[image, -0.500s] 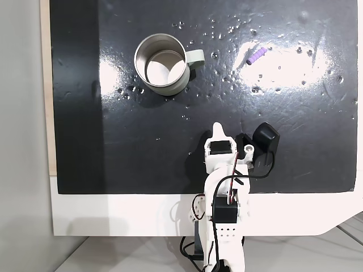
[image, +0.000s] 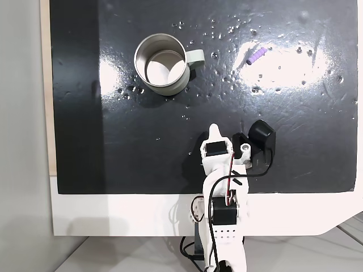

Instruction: Grasp a pengrip and put it in the cup.

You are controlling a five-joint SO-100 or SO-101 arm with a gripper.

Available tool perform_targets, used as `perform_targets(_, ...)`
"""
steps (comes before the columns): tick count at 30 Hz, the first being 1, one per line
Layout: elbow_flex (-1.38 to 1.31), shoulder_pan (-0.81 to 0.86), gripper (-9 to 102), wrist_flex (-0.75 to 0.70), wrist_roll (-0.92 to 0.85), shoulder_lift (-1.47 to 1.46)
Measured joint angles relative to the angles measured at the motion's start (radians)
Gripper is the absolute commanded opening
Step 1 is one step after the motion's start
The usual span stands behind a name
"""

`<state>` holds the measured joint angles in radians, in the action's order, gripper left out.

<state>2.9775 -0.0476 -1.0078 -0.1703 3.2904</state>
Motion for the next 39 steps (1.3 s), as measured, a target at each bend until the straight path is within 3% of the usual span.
perform_targets(13, -0.581, -0.008, 1, -0.055, -0.077, -0.577)
perform_targets(30, -1.424, 0.221, 7, -0.121, -0.357, -1.494)
perform_targets(39, -1.684, 0.258, 22, -0.124, -0.558, -1.799)
